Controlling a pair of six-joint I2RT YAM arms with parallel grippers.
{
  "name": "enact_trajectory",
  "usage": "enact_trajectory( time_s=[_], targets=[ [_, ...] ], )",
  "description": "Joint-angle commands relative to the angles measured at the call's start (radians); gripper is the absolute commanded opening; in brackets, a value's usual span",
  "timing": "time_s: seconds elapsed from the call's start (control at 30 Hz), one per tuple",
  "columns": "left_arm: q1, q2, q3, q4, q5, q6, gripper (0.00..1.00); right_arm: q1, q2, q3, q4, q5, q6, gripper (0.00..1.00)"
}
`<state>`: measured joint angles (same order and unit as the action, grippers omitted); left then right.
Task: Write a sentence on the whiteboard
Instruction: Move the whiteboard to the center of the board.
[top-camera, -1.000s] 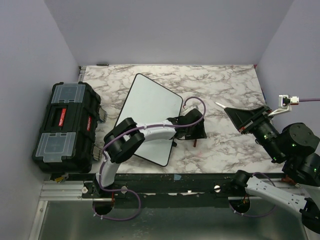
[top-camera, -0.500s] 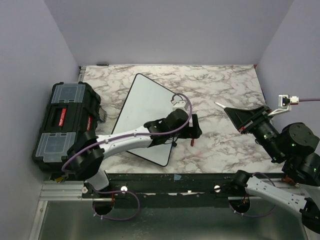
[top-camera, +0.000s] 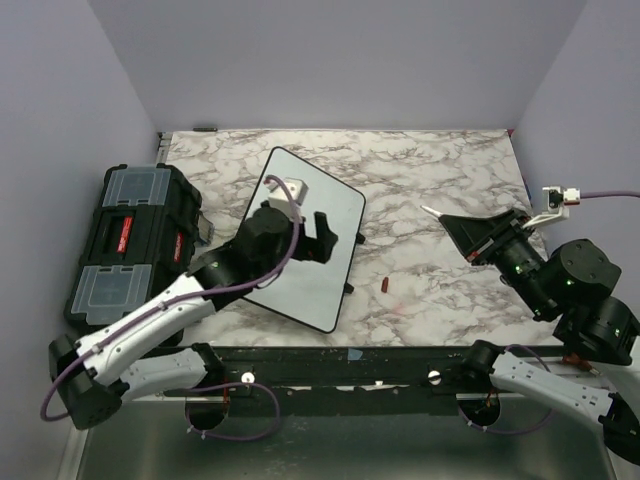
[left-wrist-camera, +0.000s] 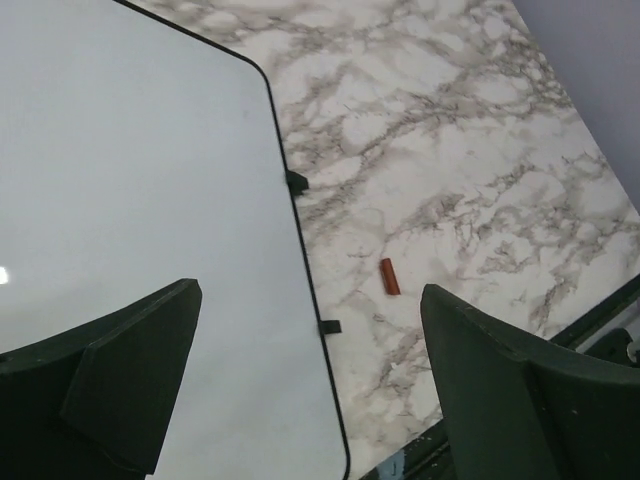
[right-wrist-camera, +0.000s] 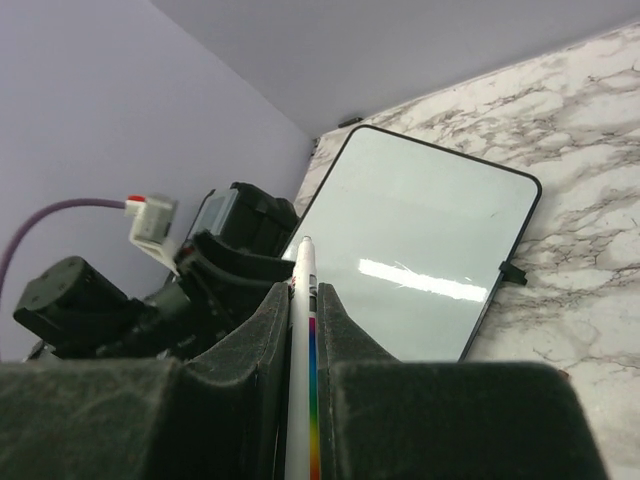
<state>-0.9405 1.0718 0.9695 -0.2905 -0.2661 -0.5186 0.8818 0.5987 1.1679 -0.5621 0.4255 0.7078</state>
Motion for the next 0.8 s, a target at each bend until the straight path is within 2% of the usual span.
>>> enact_trajectory(
  time_s=[0.0,0.13,0.3,0.5,0.67,0.77],
  targets=[
    [0.237,-0.152,-0.017,-0.086,0.227,0.14,0.96,-0.001,0.025,-0.021,0.023,-0.017,0.017,0.01],
    [0.458,-0.173,0.019,-0.135,0.418,0.222,0.99,-0.002,0.05,-0.024,0.027,-0.039,0.023,0.01],
    [0.711,-0.098,0.059,-0.168,0.676,0.247,0.95,-0.002,0.078,-0.024,0.034,-0.054,0.026,0.01],
    [0.84,-0.032,0.069,-0.114,0.746,0.197,0.94,-0.002,0.102,-0.018,0.042,-0.067,0.029,0.01],
    [0.974,0.012,0.046,-0.035,0.856,0.131,0.92,-0.002,0.114,-0.017,0.043,-0.082,0.032,0.01],
    [1.012,0.046,0.053,-0.026,0.897,0.134,0.91,-0.002,0.112,-0.024,0.045,-0.087,0.032,0.01]
  ],
)
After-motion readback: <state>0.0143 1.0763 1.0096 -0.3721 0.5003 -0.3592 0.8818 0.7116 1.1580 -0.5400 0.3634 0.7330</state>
